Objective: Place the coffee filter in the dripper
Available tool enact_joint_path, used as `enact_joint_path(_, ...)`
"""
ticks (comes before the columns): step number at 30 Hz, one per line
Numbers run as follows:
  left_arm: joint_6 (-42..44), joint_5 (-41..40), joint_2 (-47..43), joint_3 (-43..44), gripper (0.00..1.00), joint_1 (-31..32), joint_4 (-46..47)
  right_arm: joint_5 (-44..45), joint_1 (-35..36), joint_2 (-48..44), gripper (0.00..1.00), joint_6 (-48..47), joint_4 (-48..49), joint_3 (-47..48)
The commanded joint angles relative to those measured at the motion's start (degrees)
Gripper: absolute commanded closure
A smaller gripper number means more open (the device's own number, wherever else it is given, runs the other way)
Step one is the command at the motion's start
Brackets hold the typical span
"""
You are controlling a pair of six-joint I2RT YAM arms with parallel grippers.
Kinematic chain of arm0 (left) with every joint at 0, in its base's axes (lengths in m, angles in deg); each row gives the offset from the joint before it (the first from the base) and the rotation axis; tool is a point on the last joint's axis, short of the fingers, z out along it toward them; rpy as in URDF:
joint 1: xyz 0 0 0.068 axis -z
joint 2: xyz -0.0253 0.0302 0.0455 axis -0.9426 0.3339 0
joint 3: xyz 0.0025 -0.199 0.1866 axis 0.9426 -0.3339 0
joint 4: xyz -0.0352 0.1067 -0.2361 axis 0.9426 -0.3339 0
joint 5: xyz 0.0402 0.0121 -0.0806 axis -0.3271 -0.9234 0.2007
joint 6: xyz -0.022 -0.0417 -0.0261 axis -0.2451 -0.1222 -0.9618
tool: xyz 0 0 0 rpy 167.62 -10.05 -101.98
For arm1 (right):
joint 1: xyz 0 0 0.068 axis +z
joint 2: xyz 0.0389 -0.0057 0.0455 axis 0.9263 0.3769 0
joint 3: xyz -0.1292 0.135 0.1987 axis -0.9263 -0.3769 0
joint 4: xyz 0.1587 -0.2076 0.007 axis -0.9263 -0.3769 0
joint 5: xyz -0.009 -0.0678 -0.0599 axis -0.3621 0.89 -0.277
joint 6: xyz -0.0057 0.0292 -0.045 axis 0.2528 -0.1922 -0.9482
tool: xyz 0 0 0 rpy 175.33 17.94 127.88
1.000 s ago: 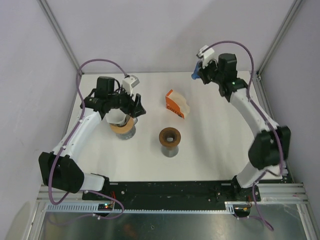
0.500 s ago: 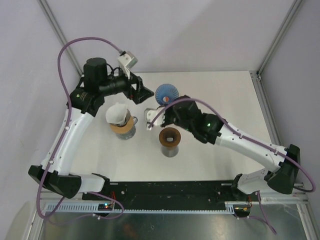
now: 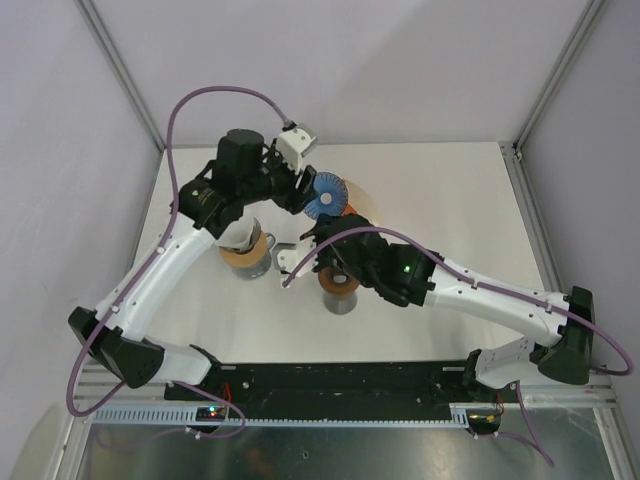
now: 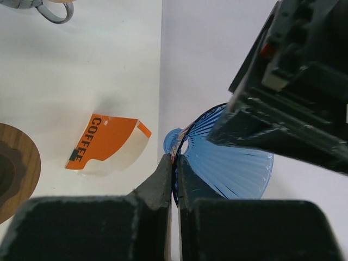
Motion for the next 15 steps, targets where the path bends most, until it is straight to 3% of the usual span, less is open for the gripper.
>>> enact_joint_path(1, 3.06, -3.86, 0.69, -0.6, 0.47, 1.21, 0.36, 2.38, 0.93, -0.22, 1.0, -1.98, 3.65, 0.77)
enact_joint_path(5, 2.22, 0.79, 0.81, -1.23, 0.85, 1.23, 0.29, 0.13, 0.72, -0.67, 1.0, 0.29, 3.4, 0.77)
enact_joint_path(8, 0.92, 2.37, 0.95, -1.54, 0.98, 1.2, 0.34, -1.52, 0.46, -0.93, 1.0, 4.36, 3.44, 0.77)
enact_joint_path(10, 0.03, 3.24, 0.99, -1.88, 0.99, 1.16, 0.36, -2.35, 0.42, -1.08, 0.85, 8.27, 3.8, 0.77)
enact_joint_path(13, -1.15, 4.4, 1.04, -2.72, 1.0, 1.02, 0.3, -4.32, 0.65, -2.43, 0.54, 15.86, 4.55, 0.77)
enact_joint_path(15, -1.9, 4.98, 1.05, -3.18, 1.0, 0.85, 0.29, -7.24, 0.73, -4.43, 0.41, 22.26, 5.64, 0.77)
